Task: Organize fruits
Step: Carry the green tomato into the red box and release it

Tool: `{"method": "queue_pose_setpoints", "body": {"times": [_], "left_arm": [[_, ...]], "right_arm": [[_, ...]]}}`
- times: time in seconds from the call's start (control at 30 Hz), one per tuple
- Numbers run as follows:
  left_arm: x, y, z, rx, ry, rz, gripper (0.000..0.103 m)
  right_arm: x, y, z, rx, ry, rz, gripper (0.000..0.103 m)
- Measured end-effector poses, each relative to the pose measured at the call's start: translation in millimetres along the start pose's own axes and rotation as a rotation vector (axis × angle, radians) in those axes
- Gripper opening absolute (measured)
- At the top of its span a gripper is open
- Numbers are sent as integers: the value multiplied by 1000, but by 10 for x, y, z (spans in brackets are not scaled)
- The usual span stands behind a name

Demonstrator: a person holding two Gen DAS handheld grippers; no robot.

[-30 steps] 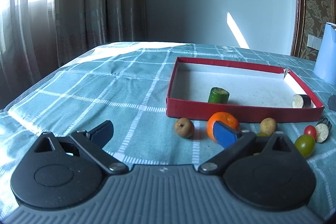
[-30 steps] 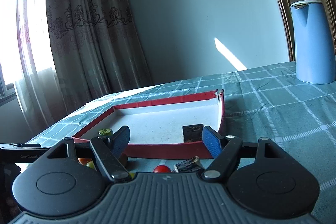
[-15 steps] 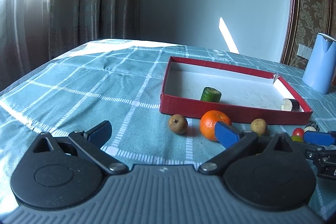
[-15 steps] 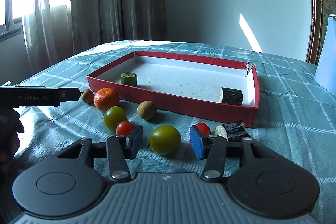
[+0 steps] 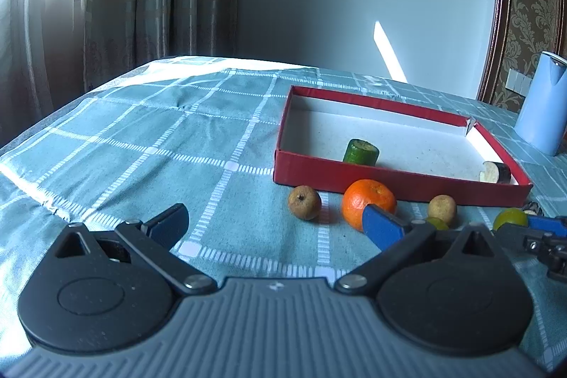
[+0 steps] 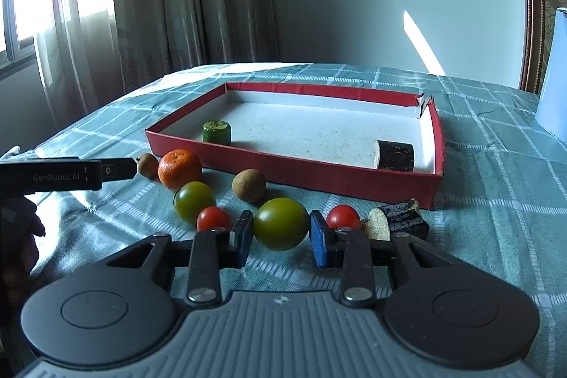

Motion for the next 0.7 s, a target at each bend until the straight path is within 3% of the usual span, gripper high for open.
{"method": "queue_pose_setpoints", "body": {"times": [0.13, 0.23, 0.4, 0.7], "left_arm": [[2, 5, 10, -8, 5, -3, 103], [3, 10, 15, -15, 9, -3, 103], [1, 26, 18, -22, 11, -8, 103], [3, 29, 11, -21, 10, -12, 103]], "right_arm": [[-198, -89, 28, 21, 11, 100, 33], [-367, -6, 34, 42, 1, 116, 33], [-509, 295, 64, 97, -21, 90, 33], [-444, 688, 209, 166, 5, 21, 34]]}}
Point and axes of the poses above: each gripper's, at about its wrist camera, not at the fingertips, and y roughly the way its jaws point, z to its right, x to its underside, the point moved 1 cm from there along y, roughly the way its jaws point, and after that the axes turned 2 degrees about -z, right-handed, at the moved point
